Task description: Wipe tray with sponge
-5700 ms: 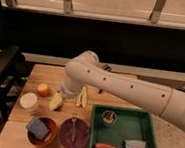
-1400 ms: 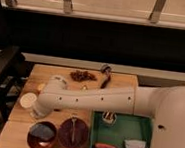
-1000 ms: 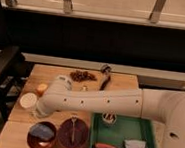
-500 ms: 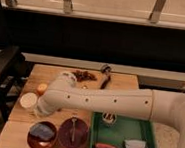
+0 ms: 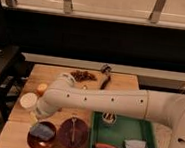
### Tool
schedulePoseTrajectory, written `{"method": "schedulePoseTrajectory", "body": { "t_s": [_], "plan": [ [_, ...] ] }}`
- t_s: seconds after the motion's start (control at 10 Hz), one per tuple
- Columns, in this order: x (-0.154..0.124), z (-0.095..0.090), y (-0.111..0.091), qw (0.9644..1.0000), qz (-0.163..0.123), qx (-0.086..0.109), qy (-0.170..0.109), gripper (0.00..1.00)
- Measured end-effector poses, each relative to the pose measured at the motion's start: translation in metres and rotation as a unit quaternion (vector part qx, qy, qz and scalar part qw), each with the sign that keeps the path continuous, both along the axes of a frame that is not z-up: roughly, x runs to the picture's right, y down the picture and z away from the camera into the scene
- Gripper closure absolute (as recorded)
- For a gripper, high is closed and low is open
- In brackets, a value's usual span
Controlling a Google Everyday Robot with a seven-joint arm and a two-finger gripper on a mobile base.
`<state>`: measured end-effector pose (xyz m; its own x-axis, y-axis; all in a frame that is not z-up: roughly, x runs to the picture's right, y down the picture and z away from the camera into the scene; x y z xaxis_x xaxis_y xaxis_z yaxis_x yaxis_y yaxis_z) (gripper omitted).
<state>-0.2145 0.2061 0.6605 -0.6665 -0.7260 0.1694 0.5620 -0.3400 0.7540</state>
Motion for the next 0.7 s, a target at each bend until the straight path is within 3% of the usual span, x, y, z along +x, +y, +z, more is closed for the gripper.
{"method": "schedulePoseTrajectory", "body": {
  "t_s": [0.4,0.7],
  "plan": [
    [-0.004,0.006,0.012,0.9997,-0.015,-0.010,-0.019,0.20],
    [-0.007,0.009,0.022,0.9984,-0.025,-0.002,-0.050,0.20]
  ]
}}
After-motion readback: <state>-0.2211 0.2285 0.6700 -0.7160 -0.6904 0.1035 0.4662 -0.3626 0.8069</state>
